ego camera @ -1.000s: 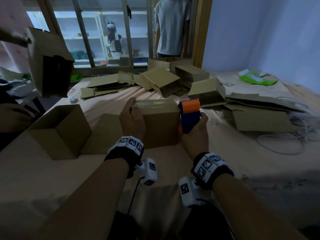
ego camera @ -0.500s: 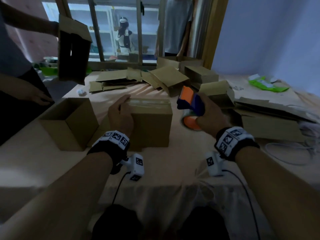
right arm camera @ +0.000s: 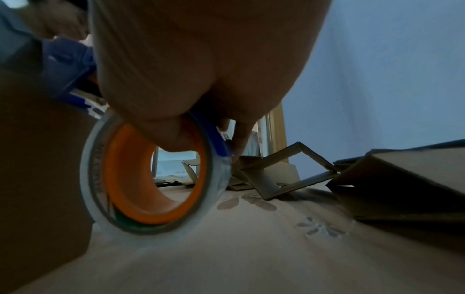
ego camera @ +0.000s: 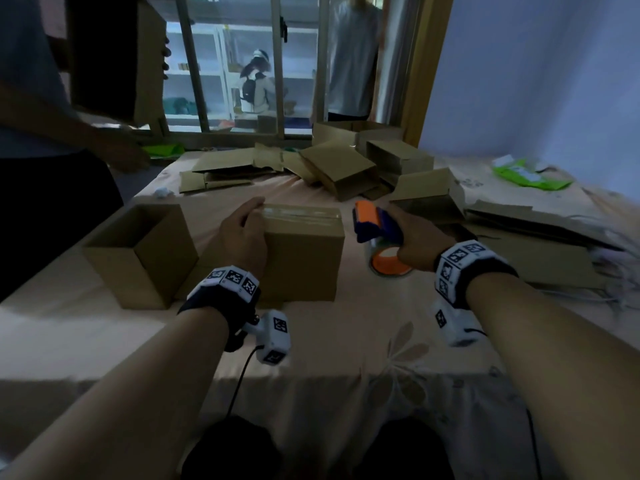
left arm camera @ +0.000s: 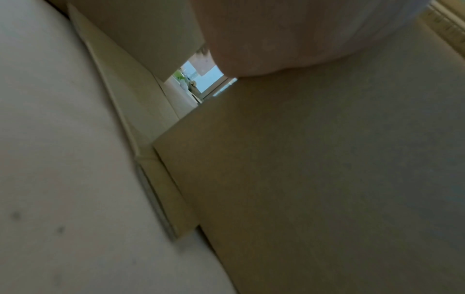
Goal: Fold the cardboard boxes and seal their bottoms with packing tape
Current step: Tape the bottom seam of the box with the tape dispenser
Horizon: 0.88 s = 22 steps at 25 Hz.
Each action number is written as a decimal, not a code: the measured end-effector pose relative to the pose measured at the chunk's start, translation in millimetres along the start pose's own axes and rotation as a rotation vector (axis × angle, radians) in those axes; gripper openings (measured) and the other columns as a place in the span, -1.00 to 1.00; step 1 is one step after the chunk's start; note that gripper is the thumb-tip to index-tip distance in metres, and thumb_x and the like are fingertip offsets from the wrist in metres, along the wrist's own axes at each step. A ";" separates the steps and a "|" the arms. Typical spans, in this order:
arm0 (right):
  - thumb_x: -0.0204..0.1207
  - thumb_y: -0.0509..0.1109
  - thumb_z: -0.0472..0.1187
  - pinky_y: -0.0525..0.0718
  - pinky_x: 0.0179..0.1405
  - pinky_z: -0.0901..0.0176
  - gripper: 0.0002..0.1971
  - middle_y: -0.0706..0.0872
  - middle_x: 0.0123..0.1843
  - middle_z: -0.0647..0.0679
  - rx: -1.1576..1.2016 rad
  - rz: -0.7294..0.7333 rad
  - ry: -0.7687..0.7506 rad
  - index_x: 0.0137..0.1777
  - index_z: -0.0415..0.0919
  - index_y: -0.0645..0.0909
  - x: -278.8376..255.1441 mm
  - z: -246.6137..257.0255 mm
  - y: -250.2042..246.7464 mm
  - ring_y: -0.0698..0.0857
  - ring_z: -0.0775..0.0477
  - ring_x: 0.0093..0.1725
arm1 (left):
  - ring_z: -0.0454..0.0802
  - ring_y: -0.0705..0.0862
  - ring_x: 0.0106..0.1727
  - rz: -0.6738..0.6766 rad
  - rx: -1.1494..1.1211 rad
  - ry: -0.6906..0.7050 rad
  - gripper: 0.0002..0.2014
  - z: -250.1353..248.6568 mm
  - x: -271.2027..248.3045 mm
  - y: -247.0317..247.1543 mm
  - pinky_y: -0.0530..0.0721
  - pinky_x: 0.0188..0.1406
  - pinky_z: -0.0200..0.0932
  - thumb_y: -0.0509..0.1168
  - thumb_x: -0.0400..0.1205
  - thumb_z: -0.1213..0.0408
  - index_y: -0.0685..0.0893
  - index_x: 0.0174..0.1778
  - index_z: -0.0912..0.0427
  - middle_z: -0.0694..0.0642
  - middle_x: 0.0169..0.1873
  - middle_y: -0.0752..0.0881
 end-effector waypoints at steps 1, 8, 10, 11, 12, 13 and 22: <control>0.38 0.43 -0.45 0.55 0.00 0.02 -0.26 0.62 0.21 -0.14 -0.007 0.002 -0.005 0.53 -0.03 0.30 1.8 -0.3 -0.1 0.64 -0.20 0.15 | 0.02 0.61 0.26 -0.013 -0.027 0.009 -0.63 1.3 0.3 1.0 0.55 0.24 -0.14 0.12 0.68 0.11 0.74 0.30 -0.04 0.01 0.24 0.67; 0.41 0.42 -0.42 0.50 -0.06 0.07 -0.39 0.65 0.12 -0.08 -0.036 -0.047 -0.028 0.41 0.03 0.39 4.0 1.4 0.4 0.66 -0.17 0.09 | -0.19 0.60 0.10 -0.026 -0.119 0.000 -0.65 -2.7 -4.6 0.1 0.47 -0.11 -0.45 0.11 0.71 0.30 0.73 0.29 0.04 0.01 0.21 0.67; 0.44 0.42 -0.38 0.52 -0.05 0.05 -0.45 0.62 0.08 -0.04 -0.042 -0.038 -0.010 0.36 0.05 0.39 3.0 5.6 3.6 0.65 -0.14 0.06 | -0.25 0.59 0.09 0.005 -0.092 -0.015 -0.63 -6.1 -3.0 0.8 0.45 -0.12 -0.49 0.11 0.72 0.30 0.67 0.37 -0.01 0.00 0.26 0.64; 0.45 0.43 -0.35 0.54 -0.03 0.02 -0.46 0.62 0.11 -0.05 -0.054 -0.038 -0.011 0.37 0.06 0.38 2.5 9.3 3.8 0.65 -0.14 0.07 | -0.20 0.61 0.14 0.010 -0.070 -0.017 -0.61 -8.8 -3.2 -1.8 0.51 -0.05 -0.46 0.13 0.70 0.28 0.64 0.40 -0.07 -0.01 0.30 0.63; 0.47 0.43 -0.32 0.58 0.01 -0.01 -0.45 0.62 0.15 -0.08 -0.075 -0.039 -0.018 0.39 0.06 0.37 2.6 13.6 3.5 0.65 -0.16 0.09 | -0.07 0.63 0.22 -0.003 0.012 0.005 -0.59 -12.5 -2.5 -6.2 0.60 0.08 -0.32 0.15 0.67 0.27 0.61 0.41 -0.12 0.02 0.33 0.62; 0.48 0.44 -0.30 0.60 0.06 -0.05 -0.44 0.63 0.20 -0.09 -0.103 -0.039 -0.027 0.42 0.06 0.37 3.4 18.2 2.7 0.65 -0.18 0.13 | 0.07 0.63 0.29 -0.020 0.176 0.050 -0.56 -21.7 -2.0 -10.8 0.65 0.21 -0.12 0.18 0.63 0.29 0.62 0.40 -0.13 0.06 0.35 0.61; 0.45 0.41 -0.22 0.69 0.08 -0.23 -0.50 0.67 0.21 -0.08 -0.248 -0.085 -0.051 0.37 0.08 0.41 3.0 40.3 -1.8 0.69 -0.21 0.12 | 0.14 0.61 -0.18 0.374 0.945 0.346 -0.66 -76.4 -16.6 75.2 0.56 -0.13 -0.04 0.02 0.73 0.14 0.61 -0.23 0.16 0.17 -0.10 0.75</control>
Point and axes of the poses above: each hand's wrist, its own x-axis towards the middle knuckle, its own y-axis out of the palm, z = x × y, the point moved 3 cm from there along x, towards the middle knuckle
